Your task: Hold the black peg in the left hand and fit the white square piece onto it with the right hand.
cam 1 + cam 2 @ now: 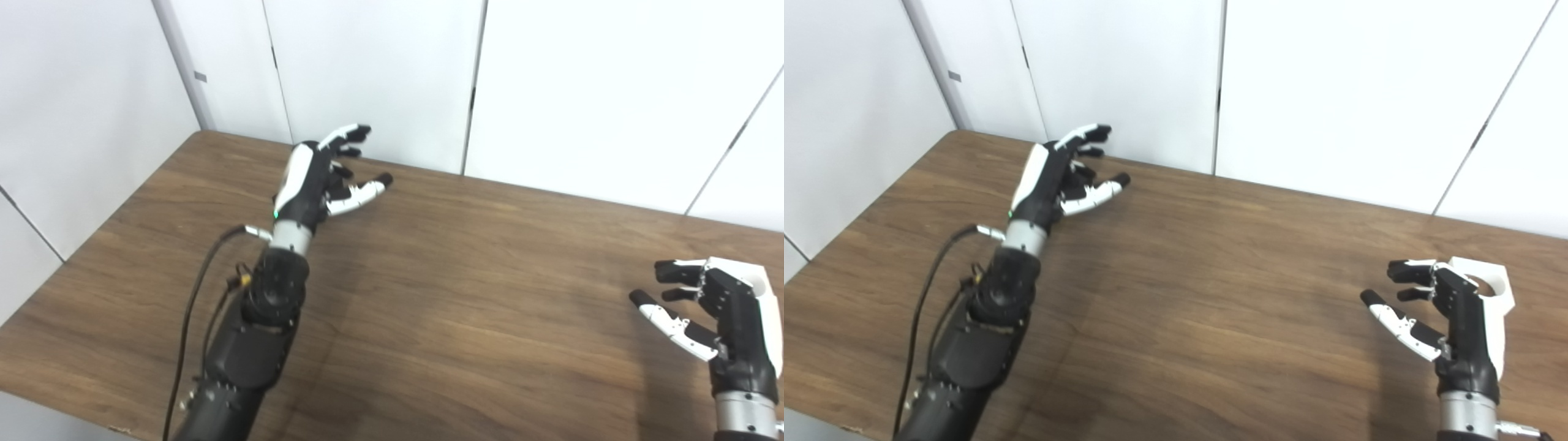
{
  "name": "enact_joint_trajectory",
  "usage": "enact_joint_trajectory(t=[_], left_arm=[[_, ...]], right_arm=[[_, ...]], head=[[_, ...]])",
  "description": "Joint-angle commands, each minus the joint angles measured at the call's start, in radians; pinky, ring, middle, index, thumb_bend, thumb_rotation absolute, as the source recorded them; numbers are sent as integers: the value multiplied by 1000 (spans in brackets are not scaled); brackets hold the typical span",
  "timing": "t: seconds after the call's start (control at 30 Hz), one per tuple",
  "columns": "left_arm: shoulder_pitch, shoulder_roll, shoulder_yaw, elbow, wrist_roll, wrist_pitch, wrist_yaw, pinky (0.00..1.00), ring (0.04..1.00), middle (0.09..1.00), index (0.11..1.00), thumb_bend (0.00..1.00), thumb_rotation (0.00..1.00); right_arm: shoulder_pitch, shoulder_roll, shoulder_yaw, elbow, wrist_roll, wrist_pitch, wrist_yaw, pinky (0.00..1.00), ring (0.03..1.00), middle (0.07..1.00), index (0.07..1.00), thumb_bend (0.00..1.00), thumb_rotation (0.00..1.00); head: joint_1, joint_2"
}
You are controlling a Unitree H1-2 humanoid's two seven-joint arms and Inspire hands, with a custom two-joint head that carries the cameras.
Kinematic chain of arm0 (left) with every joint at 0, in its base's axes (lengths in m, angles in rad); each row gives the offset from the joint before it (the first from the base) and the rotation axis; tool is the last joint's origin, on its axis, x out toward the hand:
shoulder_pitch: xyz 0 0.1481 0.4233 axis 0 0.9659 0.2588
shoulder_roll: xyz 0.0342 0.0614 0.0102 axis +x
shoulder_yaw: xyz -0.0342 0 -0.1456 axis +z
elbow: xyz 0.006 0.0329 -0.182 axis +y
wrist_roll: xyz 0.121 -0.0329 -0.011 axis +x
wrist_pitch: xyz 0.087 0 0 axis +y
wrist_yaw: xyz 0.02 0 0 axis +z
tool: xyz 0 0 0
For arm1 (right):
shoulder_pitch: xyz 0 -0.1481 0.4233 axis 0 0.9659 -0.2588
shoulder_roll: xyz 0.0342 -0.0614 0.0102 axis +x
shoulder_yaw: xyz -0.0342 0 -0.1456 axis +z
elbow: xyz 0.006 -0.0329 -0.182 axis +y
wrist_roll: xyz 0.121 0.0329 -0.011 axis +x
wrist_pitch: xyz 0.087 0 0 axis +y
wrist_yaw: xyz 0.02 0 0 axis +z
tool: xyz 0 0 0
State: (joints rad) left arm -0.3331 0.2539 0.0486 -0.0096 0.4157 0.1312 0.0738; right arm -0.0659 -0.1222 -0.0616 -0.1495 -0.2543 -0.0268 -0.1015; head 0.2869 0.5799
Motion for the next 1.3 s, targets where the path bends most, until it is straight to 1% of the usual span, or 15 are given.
enact_joint_trajectory(t=[0.0, 0.07, 0.17, 0.27, 0.33, 0.4, 0.5, 0.57, 0.63, 0.77, 0.87, 1.03, 1.13, 1.2, 1.27], left_arm=[[-71, 44, -1, -12, 45, 20, 6, 653, 789, 824, 812, 727, 304], [-94, 76, -5, 1, 61, 28, 2, 687, 803, 826, 809, 734, 299], [-125, 115, -4, 26, 73, 39, -4, 660, 783, 823, 807, 741, 292], [-143, 138, 1, 42, 76, 55, 0, 617, 767, 819, 804, 738, 245], [-150, 156, 3, 61, 85, 43, 17, 610, 768, 819, 799, 737, 238], [-154, 170, 3, 76, 98, 44, 29, 613, 775, 820, 794, 741, 235], [-159, 191, 6, 94, 121, 49, 43, 659, 817, 847, 805, 735, 249], [-160, 209, 0, 107, 153, 44, 58, 652, 818, 862, 800, 743, 242], [-159, 241, -29, 125, 230, 38, 83, 649, 813, 858, 788, 749, 248], [-161, 272, -62, 147, 307, 55, 103, 692, 851, 875, 794, 769, 266], [-168, 281, -75, 160, 349, 100, 93, 723, 879, 892, 799, 802, 308], [-185, 292, -121, 164, 444, 242, 20, 856, 936, 935, 827, 840, 445], [-195, 291, -146, 172, 484, 303, -5, 896, 956, 953, 828, 860, 481], [-202, 292, -160, 177, 506, 329, -34, 894, 961, 962, 829, 870, 510], [-206, 295, -164, 180, 491, 326, -60, 882, 961, 966, 832, 860, 518]], right_arm=[[-33, -11, -4, -28, 1, -24, -3, 491, 611, 618, 491, 495, 129], [-34, -12, -4, -26, 0, -23, -4, 493, 610, 617, 491, 495, 128], [-36, -10, -7, -30, 2, -11, -3, 520, 622, 624, 491, 495, 129], [-36, -10, -7, -32, 2, -7, -3, 523, 622, 625, 491, 495, 128], [-37, -10, -7, -35, 1, -5, -2, 517, 619, 623, 491, 495, 128], [-38, -11, -8, -35, 2, -3, -3, 521, 621, 623, 491, 495, 128], [-39, -12, -9, -33, 6, -3, -3, 520, 618, 619, 491, 495, 129], [-39, -13, -10, -36, 6, 1, -1, 528, 626, 625, 491, 496, 129], [-37, -15, -9, -42, 4, 5, 2, 532, 629, 626, 491, 496, 129], [-36, -21, -6, -45, 2, 3, 8, 523, 628, 631, 491, 495, 128], [-36, -20, -7, -45, 2, 4, 10, 539, 647, 644, 491, 495, 128], [-36, -20, -7, -45, -4, 1, 8, 492, 609, 634, 491, 495, 127], [-36, -23, -8, -42, -5, -3, 7, 481, 607, 633, 491, 495, 128], [-36, -23, -8, -45, -7, 0, 8, 484, 613, 634, 491, 495, 130], [-37, -23, -8, -50, -5, 6, 11, 466, 596, 629, 491, 495, 129]], head=[[0, 0], [1, -1], [1, -2], [2, -4], [3, -5], [3, -5], [3, -2], [3, 1], [5, 2], [7, 3], [6, 6], [2, 10], [2, 12], [3, 13], [3, 13]])
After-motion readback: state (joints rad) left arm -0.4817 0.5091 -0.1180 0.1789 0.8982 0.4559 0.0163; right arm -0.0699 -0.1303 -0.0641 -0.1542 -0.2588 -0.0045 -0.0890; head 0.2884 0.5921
